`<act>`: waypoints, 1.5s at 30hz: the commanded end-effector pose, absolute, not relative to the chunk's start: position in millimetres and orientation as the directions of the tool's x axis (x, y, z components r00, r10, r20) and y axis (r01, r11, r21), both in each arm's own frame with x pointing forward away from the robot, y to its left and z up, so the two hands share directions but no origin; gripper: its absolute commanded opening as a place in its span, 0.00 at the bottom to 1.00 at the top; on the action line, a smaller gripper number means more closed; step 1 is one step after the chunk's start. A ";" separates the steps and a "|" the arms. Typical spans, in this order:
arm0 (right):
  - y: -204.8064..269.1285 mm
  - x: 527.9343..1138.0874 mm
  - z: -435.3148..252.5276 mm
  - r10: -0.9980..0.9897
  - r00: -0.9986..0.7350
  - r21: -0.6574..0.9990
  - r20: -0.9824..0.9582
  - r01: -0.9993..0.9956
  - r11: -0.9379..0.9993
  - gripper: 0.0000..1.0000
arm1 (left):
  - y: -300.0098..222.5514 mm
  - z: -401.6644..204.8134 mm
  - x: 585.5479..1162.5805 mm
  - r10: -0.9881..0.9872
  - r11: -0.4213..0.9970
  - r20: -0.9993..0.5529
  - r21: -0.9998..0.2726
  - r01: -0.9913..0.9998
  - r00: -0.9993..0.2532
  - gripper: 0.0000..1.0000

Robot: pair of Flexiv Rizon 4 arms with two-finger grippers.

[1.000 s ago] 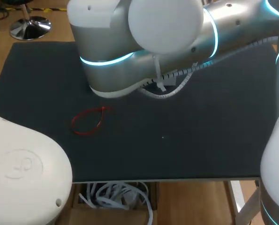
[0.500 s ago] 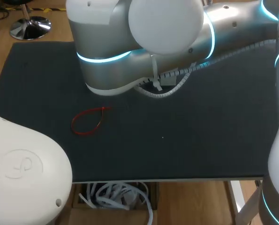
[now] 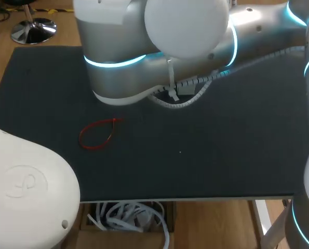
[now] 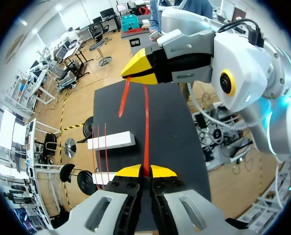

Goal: Grab the tape and strap the tape.

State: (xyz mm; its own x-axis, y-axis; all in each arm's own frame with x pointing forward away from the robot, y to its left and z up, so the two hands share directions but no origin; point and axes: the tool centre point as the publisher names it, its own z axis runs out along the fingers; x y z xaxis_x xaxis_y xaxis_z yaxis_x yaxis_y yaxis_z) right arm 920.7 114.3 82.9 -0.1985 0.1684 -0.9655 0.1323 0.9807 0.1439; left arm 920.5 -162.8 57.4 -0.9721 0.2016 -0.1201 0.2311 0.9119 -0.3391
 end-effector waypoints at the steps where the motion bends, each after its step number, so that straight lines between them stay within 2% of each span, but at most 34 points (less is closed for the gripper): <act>1: 104.8 912.1 82.5 0.146 -0.180 0.126 -0.973 0.118 0.985 0.00 | -162.6 58.7 920.7 0.203 0.913 -0.117 -0.335 0.231 -0.972 0.00; 6: 96.3 910.0 80.9 0.094 -0.099 0.084 -0.991 0.101 0.991 0.00 | -162.6 58.7 920.7 0.203 0.913 -0.117 -0.335 0.231 -0.972 0.00; 14: 97.2 915.2 76.7 -0.009 -0.074 -0.015 -0.997 0.082 0.997 0.00 | -162.6 58.7 920.7 0.203 0.913 -0.117 -0.335 0.231 -0.972 0.00; 28: 115.8 910.8 85.5 -0.087 -0.022 -0.088 -0.996 0.037 0.995 0.00 | -162.6 58.7 920.7 0.203 0.913 -0.117 -0.335 0.231 -0.972 0.00; 45: 152.6 906.3 91.9 -0.180 -0.019 -0.181 -0.984 0.101 0.978 0.00 | -162.6 58.7 920.7 0.203 0.913 -0.117 -0.335 0.231 -0.972 0.00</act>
